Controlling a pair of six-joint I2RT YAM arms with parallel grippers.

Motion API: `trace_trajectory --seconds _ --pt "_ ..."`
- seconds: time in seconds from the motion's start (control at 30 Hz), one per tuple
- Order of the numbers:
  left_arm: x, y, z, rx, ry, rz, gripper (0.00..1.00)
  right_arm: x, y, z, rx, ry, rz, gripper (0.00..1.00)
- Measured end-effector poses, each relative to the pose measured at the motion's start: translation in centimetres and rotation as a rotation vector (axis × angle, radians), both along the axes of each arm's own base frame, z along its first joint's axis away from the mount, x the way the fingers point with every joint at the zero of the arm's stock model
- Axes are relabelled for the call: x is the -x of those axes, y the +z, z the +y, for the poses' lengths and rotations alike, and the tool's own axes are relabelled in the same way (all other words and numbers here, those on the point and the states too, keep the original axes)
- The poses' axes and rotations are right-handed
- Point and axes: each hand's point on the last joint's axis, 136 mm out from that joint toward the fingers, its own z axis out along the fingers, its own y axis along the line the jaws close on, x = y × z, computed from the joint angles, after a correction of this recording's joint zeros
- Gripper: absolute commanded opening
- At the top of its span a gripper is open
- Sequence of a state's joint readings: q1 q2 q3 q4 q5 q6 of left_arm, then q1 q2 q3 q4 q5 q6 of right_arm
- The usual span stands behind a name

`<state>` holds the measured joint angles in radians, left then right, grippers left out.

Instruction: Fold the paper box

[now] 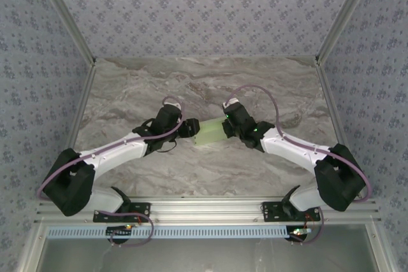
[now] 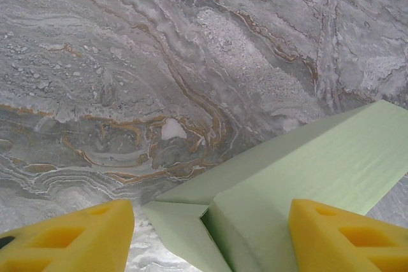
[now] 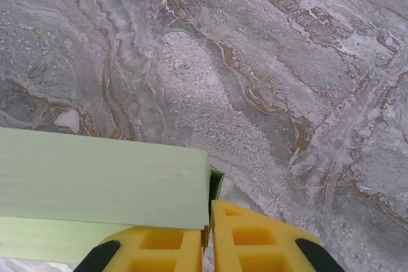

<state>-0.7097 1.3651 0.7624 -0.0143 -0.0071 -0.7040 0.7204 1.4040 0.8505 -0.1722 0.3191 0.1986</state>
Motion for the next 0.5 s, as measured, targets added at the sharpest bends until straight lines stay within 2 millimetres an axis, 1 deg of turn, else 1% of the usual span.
trace_trajectory --seconds 0.23,0.5 --pt "0.2 -0.2 -0.2 -0.004 -0.006 0.002 0.64 0.5 0.2 -0.4 0.004 0.005 0.019 0.27" --pt "0.4 -0.6 -0.7 -0.013 -0.017 0.005 0.64 1.5 0.7 -0.1 -0.031 0.047 0.051 0.35"
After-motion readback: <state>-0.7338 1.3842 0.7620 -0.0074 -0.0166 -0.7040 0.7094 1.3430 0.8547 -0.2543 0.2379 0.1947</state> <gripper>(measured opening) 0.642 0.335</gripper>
